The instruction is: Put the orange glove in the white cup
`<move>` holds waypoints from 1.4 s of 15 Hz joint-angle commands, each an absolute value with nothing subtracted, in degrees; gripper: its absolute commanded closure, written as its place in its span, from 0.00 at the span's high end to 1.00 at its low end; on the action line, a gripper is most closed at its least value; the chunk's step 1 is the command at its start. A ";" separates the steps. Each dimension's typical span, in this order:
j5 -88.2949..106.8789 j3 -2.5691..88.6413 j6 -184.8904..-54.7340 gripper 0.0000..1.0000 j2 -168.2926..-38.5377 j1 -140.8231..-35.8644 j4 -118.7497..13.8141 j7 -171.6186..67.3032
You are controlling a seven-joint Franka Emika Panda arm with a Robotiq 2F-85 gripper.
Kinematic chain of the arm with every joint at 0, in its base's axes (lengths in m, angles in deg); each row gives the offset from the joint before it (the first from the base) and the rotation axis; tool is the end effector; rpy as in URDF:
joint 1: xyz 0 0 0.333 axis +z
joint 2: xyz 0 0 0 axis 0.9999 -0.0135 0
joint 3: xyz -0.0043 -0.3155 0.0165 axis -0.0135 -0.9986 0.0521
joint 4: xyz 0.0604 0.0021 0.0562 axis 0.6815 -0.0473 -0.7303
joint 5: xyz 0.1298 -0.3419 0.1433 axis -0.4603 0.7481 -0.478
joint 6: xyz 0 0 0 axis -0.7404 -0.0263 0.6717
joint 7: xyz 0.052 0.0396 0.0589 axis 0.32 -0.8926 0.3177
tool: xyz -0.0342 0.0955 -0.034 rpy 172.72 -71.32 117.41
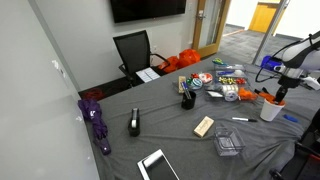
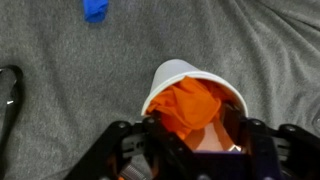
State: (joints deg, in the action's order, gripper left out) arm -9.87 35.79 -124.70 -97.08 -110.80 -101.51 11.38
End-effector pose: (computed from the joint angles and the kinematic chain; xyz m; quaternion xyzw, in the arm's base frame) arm 0.3821 -0.2485 0.2096 -0.9868 -0.1096 0.0250 0.1166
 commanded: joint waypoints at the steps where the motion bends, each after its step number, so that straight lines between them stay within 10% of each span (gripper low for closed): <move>1: -9.79 35.29 -125.77 0.95 -92.64 -110.38 -104.90 12.99; 5: -9.74 34.78 -126.13 0.97 -90.20 -109.86 -106.45 13.40; 6: -9.61 34.63 -126.40 0.63 -89.88 -109.70 -106.78 13.43; 8: -9.67 34.37 -126.87 0.62 -89.36 -109.40 -107.28 13.72; 17: -9.91 33.68 -127.63 0.01 -88.04 -108.69 -108.34 14.61; 21: -9.75 33.28 -125.90 0.19 -86.48 -108.57 -108.38 14.53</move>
State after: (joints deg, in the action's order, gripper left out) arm -9.87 34.48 -125.93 -89.82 -109.27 -106.23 12.80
